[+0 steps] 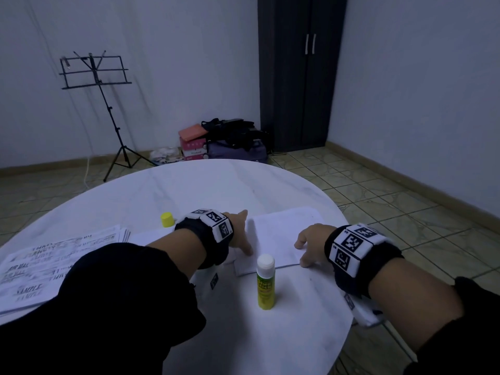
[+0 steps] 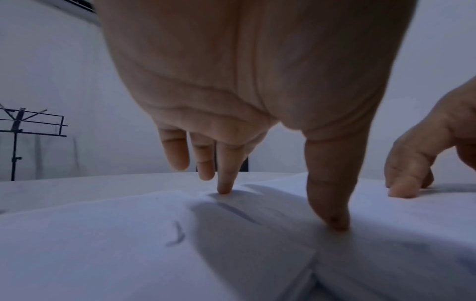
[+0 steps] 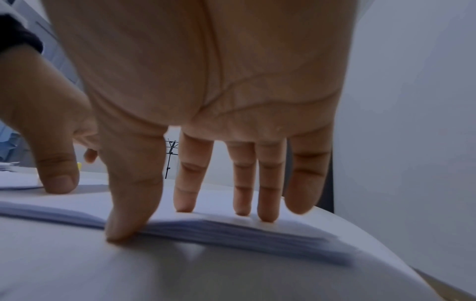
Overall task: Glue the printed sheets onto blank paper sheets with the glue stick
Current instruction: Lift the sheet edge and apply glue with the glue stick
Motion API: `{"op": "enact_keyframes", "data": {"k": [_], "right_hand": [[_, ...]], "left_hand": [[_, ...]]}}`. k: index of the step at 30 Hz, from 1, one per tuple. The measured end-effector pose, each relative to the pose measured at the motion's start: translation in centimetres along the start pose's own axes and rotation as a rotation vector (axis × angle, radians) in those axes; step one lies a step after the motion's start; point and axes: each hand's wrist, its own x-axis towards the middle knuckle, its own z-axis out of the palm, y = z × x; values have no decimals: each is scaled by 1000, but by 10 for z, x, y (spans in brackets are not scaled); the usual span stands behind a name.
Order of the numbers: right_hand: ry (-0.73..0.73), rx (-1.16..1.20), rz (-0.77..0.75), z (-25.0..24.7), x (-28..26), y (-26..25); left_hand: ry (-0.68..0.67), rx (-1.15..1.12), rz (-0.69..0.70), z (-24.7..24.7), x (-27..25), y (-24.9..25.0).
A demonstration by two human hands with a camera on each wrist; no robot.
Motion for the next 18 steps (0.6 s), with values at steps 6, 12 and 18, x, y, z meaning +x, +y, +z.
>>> {"op": "enact_keyframes", "data": {"k": [6,12,18], "right_hand": [[6,-6,-4,0,3,-2],[-1,-67,-22,1,0,-2],[7,-68,-16,2,4,-2]], "left_hand": [[19,-63,17,3,-1,-5],[-23,-101,-19,3,-4,-6],[107,-141,100,1,-11,-1]]}}
